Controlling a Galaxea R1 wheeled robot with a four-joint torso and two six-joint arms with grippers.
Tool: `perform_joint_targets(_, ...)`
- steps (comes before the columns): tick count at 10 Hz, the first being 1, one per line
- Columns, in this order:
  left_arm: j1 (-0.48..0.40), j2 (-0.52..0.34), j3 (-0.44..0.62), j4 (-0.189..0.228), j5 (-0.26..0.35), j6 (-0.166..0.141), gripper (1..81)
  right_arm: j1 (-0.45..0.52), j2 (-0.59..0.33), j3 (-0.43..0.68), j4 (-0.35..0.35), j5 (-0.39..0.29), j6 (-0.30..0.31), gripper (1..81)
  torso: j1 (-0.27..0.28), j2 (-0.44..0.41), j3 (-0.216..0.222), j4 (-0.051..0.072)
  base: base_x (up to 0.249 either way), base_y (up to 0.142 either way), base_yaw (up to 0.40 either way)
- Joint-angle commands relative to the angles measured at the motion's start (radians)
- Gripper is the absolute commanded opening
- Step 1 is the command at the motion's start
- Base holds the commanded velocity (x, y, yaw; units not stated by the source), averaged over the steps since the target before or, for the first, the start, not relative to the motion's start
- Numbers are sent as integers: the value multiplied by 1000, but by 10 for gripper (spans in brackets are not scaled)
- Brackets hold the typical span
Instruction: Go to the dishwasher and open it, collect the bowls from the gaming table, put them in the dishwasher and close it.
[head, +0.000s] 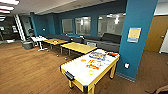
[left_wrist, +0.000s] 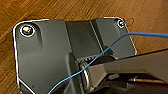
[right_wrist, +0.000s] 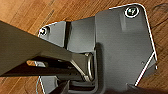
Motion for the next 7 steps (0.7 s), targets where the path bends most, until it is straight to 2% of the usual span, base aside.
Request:
perform_joint_targets(1,-63,-1,4,10,35,8,811,61,0,5,-11,-37,-3,811,0,0,0,0,134,0,0)
perform_joint_targets(7,-63,-1,4,11,36,10,811,59,1,5,-11,-37,-3,811,1,1,0,0,134,0,0)
